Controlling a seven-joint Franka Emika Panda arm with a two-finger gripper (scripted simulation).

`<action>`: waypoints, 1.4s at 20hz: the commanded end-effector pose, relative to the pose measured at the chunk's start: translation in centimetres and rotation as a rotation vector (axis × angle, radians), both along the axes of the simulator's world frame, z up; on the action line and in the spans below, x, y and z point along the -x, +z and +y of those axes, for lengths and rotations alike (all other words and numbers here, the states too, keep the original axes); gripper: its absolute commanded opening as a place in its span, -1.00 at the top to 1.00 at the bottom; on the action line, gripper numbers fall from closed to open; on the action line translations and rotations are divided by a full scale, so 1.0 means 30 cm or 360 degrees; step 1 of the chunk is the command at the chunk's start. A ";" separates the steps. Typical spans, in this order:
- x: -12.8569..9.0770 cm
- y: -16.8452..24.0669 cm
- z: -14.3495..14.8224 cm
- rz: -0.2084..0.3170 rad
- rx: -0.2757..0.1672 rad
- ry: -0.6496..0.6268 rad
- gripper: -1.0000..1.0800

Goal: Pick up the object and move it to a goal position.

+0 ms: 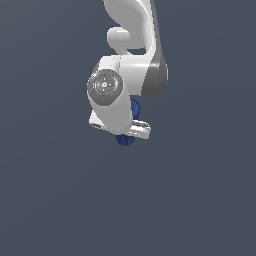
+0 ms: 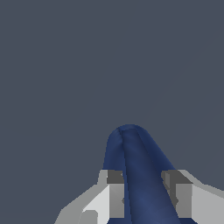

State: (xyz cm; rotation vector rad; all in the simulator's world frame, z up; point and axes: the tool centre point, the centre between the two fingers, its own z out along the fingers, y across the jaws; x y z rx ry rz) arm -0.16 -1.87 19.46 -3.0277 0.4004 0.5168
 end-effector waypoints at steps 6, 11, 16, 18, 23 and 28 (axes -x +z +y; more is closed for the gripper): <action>0.001 -0.002 0.000 -0.0002 0.0000 0.0000 1.00; -0.001 0.000 -0.001 -0.0004 0.0001 0.0000 1.00; -0.037 0.027 -0.008 -0.0069 0.0006 -0.0007 1.00; -0.065 0.050 -0.014 -0.0120 0.0010 -0.0012 1.00; -0.161 0.141 -0.036 -0.0308 0.0026 -0.0031 1.00; -0.274 0.285 -0.067 -0.0569 0.0048 -0.0057 1.00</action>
